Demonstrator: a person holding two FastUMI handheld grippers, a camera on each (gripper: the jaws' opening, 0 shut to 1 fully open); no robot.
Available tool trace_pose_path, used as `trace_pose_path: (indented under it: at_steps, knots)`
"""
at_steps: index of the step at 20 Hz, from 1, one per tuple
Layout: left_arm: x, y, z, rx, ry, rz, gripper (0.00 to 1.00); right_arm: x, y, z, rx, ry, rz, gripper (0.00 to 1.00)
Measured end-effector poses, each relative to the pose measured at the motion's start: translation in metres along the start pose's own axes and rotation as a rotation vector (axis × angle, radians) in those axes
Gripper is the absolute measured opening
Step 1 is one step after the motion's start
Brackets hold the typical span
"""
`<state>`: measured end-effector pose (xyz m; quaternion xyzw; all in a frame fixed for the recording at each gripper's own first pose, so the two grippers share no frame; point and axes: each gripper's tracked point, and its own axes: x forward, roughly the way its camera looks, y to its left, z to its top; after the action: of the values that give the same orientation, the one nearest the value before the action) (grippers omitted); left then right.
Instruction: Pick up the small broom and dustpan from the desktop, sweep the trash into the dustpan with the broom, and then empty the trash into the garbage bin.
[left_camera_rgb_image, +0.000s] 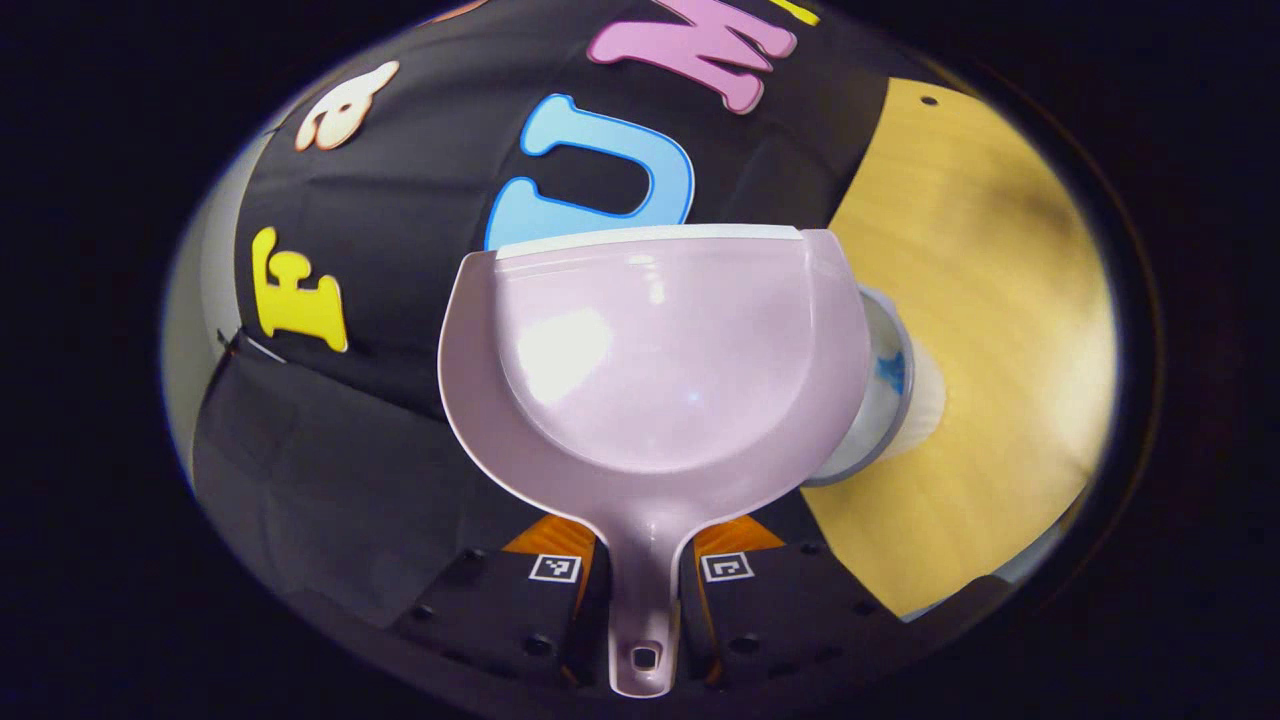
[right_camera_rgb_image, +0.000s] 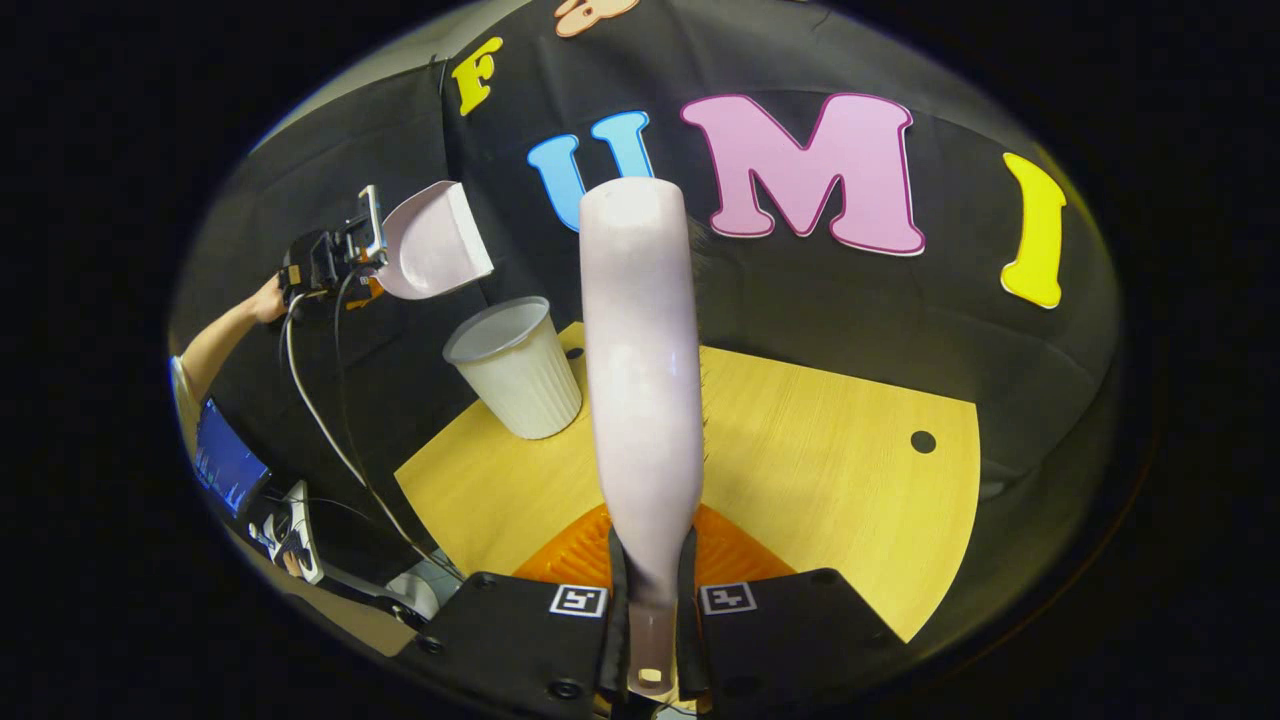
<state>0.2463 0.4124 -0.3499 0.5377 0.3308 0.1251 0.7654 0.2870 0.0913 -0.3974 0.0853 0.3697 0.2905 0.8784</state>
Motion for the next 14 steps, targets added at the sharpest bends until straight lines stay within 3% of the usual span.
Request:
trace_pose_path:
  at_steps: [4, 9, 12, 14]
  knots:
    - [-0.028, -0.038, 0.052, -0.318, -0.129, -0.134, 0.27, -0.021, 0.004, 0.022, -0.029, -0.095, -0.075, 0.19]
    - [-0.077, -0.121, 0.105, -0.733, -0.161, -0.390, 0.27, -0.046, -0.006, 0.048, -0.004, -0.244, -0.239, 0.20]
    - [-0.093, -0.182, 0.110, -0.858, -0.088, -0.531, 0.27, -0.042, -0.002, 0.024, 0.075, -0.202, -0.271, 0.19]
    - [-0.094, -0.238, 0.108, -0.844, 0.004, -0.622, 0.27, -0.024, -0.005, -0.010, 0.099, -0.097, -0.293, 0.19]
